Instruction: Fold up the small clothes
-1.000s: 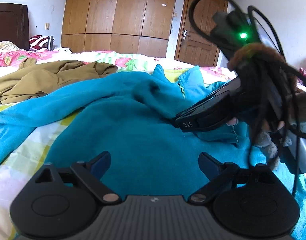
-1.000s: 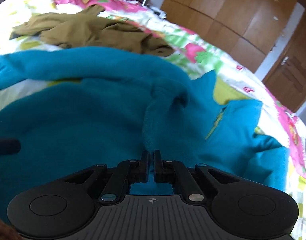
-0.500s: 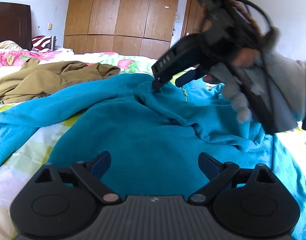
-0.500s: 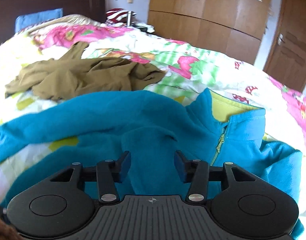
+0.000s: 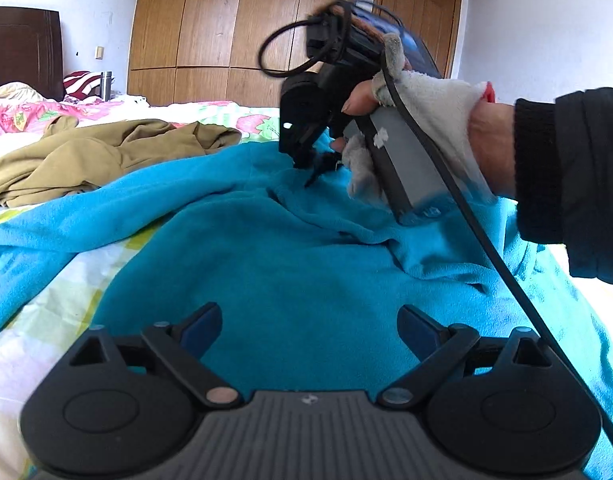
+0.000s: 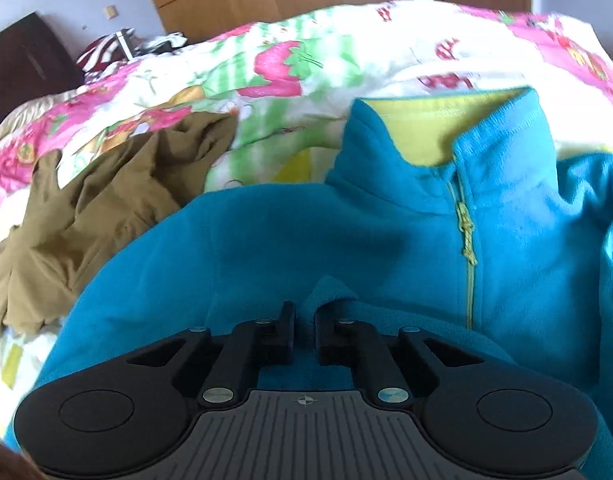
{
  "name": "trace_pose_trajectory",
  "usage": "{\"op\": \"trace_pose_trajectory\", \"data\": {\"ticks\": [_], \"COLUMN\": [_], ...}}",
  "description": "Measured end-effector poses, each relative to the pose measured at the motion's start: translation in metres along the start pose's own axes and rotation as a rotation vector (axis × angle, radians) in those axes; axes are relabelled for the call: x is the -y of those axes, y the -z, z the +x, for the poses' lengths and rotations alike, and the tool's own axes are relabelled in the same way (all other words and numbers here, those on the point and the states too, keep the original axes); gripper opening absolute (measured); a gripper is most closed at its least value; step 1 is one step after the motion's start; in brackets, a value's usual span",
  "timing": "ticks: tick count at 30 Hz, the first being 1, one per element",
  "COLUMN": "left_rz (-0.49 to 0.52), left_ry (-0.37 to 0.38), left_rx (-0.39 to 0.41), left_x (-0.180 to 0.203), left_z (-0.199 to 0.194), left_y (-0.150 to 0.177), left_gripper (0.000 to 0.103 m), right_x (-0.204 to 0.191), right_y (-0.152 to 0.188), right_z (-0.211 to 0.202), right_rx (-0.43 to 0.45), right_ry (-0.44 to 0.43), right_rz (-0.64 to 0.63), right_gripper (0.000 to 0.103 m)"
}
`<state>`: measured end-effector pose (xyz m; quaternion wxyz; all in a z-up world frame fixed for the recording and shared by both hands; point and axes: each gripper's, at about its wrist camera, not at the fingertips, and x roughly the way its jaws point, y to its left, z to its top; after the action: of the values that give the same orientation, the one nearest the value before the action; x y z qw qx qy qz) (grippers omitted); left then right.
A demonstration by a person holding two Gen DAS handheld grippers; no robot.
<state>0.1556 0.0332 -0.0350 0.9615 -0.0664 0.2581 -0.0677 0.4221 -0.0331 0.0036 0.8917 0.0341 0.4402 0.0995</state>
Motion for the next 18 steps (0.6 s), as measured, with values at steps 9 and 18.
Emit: {"op": "trace_pose_trajectory", "data": {"ticks": [9,18], "left_rz": [0.002,0.009], "left_ry": [-0.010,-0.038], "left_rx": [-0.001,0.024], "left_x": [-0.001,-0.001], "left_z": [0.001,0.000], "left_y": [0.001,0.003], "left_gripper": [0.103,0.103], "right_x": [-0.092,-0.092], "right_y": [0.039,0.049], "right_z": [-0.029,-0.046], "right_rx": [0.196,0.223], "right_ry": [-0.013,-0.056], "right_rz": [-0.505,-0.537], "right_gripper": [0.003,0.027]}}
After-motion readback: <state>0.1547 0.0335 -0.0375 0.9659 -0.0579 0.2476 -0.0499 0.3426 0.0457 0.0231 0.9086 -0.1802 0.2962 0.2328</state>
